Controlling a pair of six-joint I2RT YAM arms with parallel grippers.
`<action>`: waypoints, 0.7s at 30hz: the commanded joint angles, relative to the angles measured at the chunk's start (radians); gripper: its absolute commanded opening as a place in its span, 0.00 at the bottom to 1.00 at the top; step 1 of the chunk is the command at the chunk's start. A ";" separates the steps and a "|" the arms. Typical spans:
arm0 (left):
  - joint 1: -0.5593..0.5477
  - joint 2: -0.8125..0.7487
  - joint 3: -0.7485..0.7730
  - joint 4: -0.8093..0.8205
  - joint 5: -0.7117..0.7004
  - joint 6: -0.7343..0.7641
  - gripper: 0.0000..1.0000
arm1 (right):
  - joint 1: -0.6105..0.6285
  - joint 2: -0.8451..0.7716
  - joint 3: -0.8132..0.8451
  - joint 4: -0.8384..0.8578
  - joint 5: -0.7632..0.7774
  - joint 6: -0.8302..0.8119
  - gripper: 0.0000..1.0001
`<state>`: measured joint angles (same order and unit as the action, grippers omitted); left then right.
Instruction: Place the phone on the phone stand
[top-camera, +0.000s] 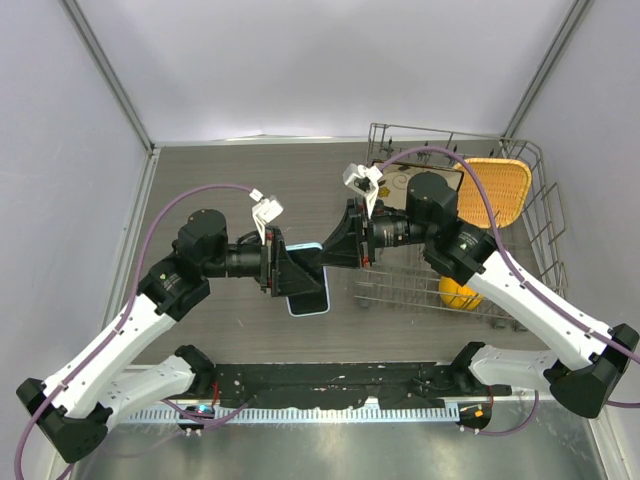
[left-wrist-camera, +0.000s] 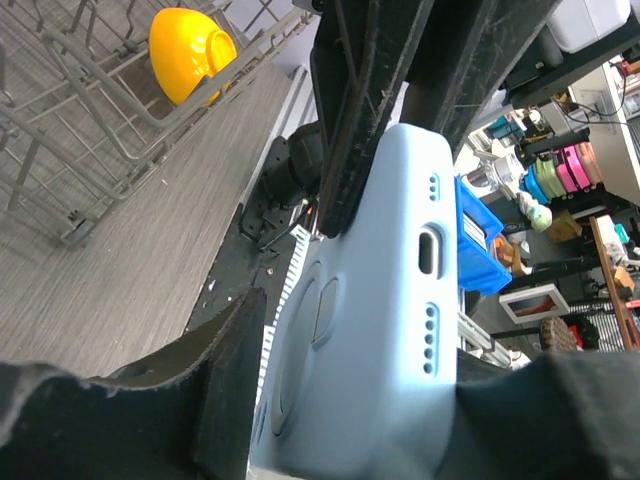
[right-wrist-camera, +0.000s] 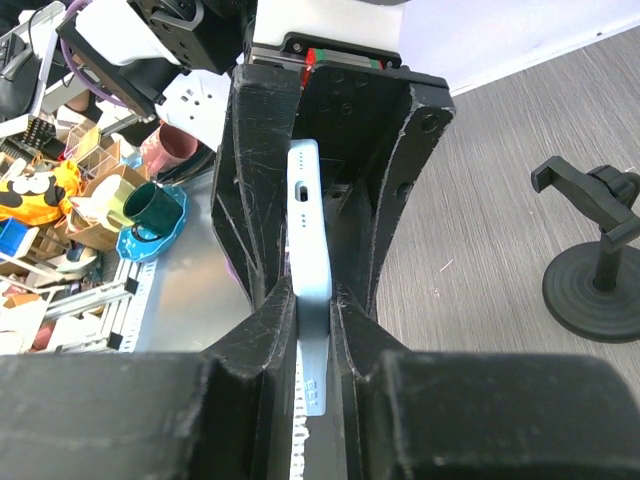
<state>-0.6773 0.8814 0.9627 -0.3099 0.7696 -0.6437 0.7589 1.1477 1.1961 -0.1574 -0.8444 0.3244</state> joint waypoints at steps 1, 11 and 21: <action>0.007 0.004 0.037 0.049 0.040 0.015 0.45 | -0.003 -0.028 0.046 0.121 -0.030 0.039 0.01; 0.005 -0.004 0.050 -0.001 -0.010 0.032 0.00 | -0.003 -0.014 0.059 0.046 -0.021 -0.008 0.01; 0.005 -0.108 0.067 0.002 -0.280 0.035 0.00 | 0.023 -0.046 -0.073 0.195 0.044 0.107 0.66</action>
<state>-0.6777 0.8268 0.9722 -0.3721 0.5976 -0.5861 0.7574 1.1488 1.1862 -0.1242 -0.7990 0.3744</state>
